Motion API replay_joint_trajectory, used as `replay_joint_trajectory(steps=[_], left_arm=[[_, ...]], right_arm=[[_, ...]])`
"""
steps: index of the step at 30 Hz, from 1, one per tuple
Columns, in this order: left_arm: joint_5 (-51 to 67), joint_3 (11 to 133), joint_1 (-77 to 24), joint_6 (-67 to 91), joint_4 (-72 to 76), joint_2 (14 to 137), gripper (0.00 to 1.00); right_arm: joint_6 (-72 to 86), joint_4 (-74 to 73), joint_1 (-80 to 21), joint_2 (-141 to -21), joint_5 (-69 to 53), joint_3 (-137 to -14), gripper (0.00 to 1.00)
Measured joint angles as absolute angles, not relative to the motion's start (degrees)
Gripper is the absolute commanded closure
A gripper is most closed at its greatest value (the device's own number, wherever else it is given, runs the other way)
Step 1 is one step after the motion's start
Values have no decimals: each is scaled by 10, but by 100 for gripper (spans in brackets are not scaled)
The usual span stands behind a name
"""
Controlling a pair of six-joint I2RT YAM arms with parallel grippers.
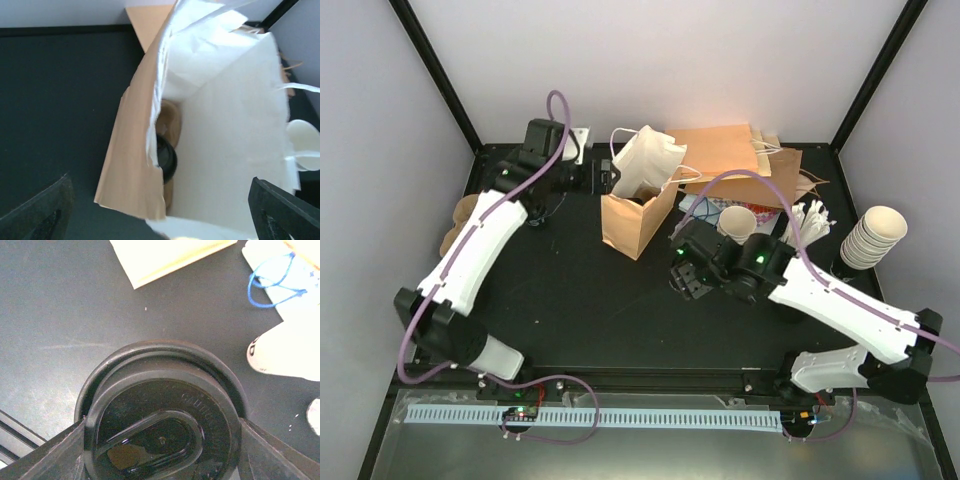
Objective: Pack the takeout coffee
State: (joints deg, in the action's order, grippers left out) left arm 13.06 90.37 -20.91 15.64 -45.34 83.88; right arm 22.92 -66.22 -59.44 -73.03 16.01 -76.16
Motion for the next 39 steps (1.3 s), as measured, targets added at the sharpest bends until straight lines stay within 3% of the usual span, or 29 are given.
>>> replay_joint_trajectory(steps=[5,9,10,13,16,17,30,35,39], left_arm=[[111,1004,-208,132,-486,939,16],[106,1088,-208,112,-529,1022,31],[107,1103,-208,109,-538,1037,46],[112,1136,-207,95,-564,1069,73],[125,1143,-207,76,-581,1074,95],[130,1145,-207,66,-588,1074,98],[117,1095,-216,-17,-633,962,98],[79,1012,-266,-50,-625,881,98],[43,916,-321,-54,-607,842,98]], right_arm=[[218,-682,-590,-706,180,-825,29],[204,-697,-588,-684,196,-874,29],[202,-700,-588,-679,200,-884,29],[192,-714,-587,-669,211,-919,30],[182,-728,-587,-670,220,-964,32],[179,-732,-587,-673,223,-981,32],[133,-712,-585,-691,235,-1129,36],[110,-673,-585,-691,229,-1114,38],[84,-622,-585,-681,193,-1030,41]])
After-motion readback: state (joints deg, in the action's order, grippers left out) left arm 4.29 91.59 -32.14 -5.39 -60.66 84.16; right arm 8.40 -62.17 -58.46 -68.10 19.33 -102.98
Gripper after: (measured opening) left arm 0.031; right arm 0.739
